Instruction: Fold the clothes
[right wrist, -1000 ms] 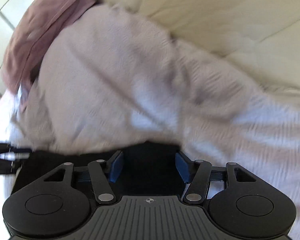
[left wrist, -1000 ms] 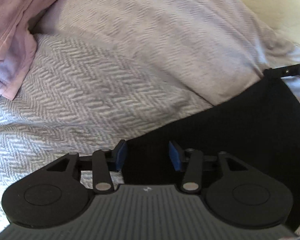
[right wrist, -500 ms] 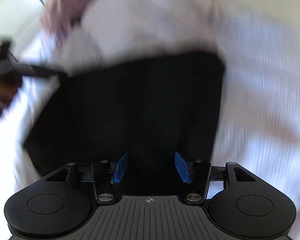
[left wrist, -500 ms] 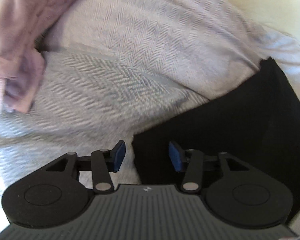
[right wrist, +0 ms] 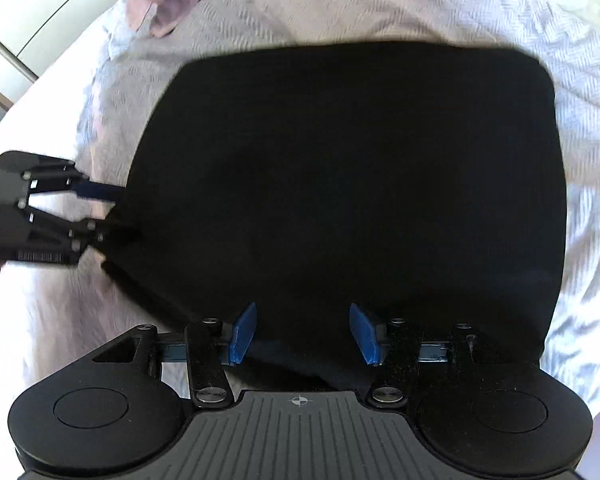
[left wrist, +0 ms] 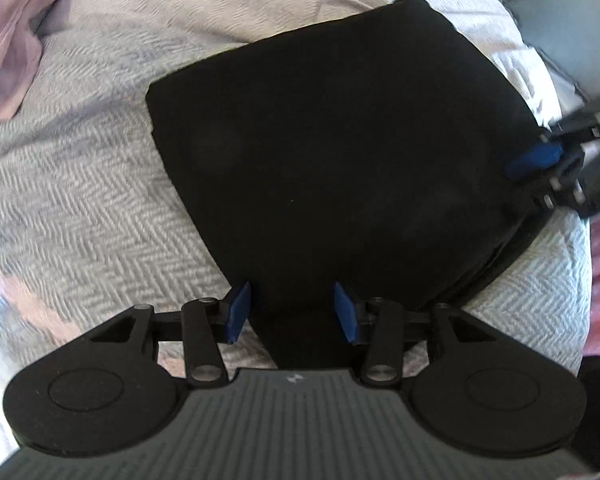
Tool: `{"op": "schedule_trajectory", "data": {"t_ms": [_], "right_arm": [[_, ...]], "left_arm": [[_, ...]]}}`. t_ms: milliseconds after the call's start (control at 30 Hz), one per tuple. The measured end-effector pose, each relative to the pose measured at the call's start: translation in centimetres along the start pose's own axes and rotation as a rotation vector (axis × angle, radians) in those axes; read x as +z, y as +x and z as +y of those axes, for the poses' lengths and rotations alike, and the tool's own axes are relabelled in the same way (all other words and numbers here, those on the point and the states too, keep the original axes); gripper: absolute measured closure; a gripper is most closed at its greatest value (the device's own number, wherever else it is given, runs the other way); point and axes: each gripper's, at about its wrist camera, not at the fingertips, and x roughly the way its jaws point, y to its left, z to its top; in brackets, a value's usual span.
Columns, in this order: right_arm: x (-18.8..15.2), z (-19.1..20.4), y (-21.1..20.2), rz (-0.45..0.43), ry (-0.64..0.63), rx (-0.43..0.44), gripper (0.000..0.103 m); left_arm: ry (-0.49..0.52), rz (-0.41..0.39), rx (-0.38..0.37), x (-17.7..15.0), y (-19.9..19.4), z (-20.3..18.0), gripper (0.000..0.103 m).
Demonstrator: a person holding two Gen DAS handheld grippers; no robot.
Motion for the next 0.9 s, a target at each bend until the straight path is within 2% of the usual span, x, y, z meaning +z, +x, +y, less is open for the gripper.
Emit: {"op": "schedule_trajectory", "data": {"t_ms": [100,200,367,600,667,700,733,833,900], "right_arm": [[-1.3,0.0,-0.6,0.018,-0.025,-0.006,0.047],[-1.3,0.6,-0.3,0.049,-0.101,-0.035,0.047],[-0.8,-0.7,-2.1,0.033,0.012,0.001,0.047],[-3.1,-1.4,-6.1,0.017,0.089,-0.069,0.045],[-4.0,-1.4,-7.1,0.015,0.122,-0.085,0.043],[-4.5,-1.5,-7.7,0.01,0.139,-0.094,0.035],[-4.6,-1.0,-8.4,-0.007,0.15,-0.106,0.028],[-5.3,1.6,-9.3,-0.066,0.18,-0.142,0.026],[-5.8,3.4,-9.6,-0.107,0.2,-0.165,0.026]], "left_arm": [[0.008,0.003,0.006,0.0,-0.3,-0.1,0.061],[0.016,0.006,0.013,0.1,-0.6,-0.2,0.061],[0.029,0.011,0.024,0.2,-1.1,-0.3,0.062],[0.038,-0.01,0.066,-1.6,-4.8,-2.6,0.059],[0.037,-0.033,0.075,-2.1,-6.2,-3.3,0.053],[0.036,-0.046,0.08,-2.3,-7.0,-3.7,0.05],[0.035,-0.059,0.085,-2.5,-7.7,-4.1,0.043],[0.009,-0.091,0.094,-3.5,-9.7,-4.9,0.026],[-0.012,-0.112,0.099,-4.1,-11.0,-5.4,0.02]]}}
